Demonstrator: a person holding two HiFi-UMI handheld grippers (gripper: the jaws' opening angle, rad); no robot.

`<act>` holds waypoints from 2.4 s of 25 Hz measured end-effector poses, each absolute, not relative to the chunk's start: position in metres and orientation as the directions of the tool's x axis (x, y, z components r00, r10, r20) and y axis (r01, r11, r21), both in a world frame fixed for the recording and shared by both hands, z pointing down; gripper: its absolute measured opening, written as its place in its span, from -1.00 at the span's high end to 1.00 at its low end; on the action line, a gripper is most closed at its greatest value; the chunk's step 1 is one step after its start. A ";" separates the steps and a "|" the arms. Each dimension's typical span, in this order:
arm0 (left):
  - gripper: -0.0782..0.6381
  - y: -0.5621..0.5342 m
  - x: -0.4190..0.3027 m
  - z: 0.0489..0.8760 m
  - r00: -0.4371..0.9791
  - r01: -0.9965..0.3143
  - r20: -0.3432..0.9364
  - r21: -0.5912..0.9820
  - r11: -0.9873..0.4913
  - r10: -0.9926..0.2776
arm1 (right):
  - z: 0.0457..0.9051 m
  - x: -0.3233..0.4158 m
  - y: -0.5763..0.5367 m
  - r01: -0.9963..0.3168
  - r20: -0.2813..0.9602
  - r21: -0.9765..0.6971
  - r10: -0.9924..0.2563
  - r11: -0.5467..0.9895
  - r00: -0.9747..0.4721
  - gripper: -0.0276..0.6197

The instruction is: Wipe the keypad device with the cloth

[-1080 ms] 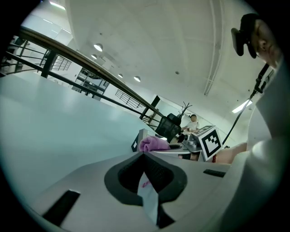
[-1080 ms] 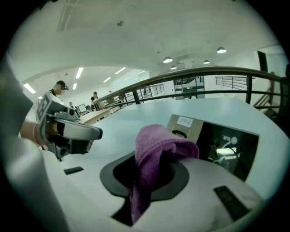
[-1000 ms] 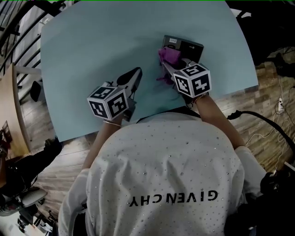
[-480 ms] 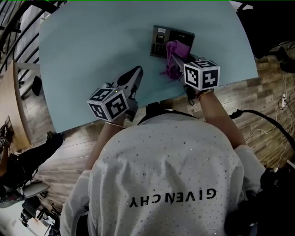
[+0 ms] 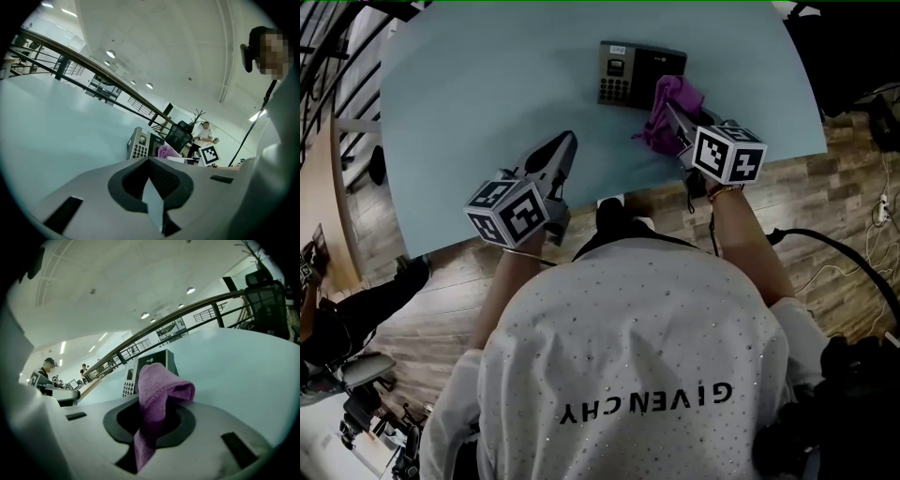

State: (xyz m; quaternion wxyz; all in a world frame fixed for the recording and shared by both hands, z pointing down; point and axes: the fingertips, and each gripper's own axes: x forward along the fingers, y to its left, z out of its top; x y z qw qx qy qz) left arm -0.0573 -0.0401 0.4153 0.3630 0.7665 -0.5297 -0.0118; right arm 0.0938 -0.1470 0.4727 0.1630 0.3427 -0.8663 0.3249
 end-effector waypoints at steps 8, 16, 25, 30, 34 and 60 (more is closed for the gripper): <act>0.78 -0.027 -0.044 0.406 0.394 -0.824 0.357 0.546 -0.153 -0.847 | 0.478 0.115 -0.147 -0.738 0.528 -0.430 -0.518 0.520 -0.673 0.76; 0.78 -0.012 -0.052 0.405 0.285 -0.848 0.356 0.526 -0.062 -0.890 | 0.465 0.121 -0.138 -0.675 0.451 -0.478 -0.502 0.562 -0.738 0.76; 0.78 0.031 -0.089 0.410 0.142 -0.859 0.407 0.504 0.092 -0.902 | 0.444 0.024 -0.103 -0.443 0.413 -0.464 -0.255 0.767 -0.874 0.79; 0.78 0.052 -0.104 0.411 0.093 -0.847 0.396 0.513 0.136 -0.914 | 0.454 -0.011 -0.090 -0.398 0.461 -0.366 -0.208 0.841 -0.863 0.79; 0.78 0.066 -0.113 0.421 0.060 -0.841 0.429 0.508 0.186 -0.901 | 0.456 -0.029 -0.100 -0.425 0.459 -0.372 -0.234 0.825 -0.857 0.78; 0.78 0.037 -0.065 0.407 0.161 -0.859 0.380 0.509 0.061 -0.911 | 0.488 0.093 -0.127 -0.719 0.596 -0.443 -0.423 0.536 -0.682 0.77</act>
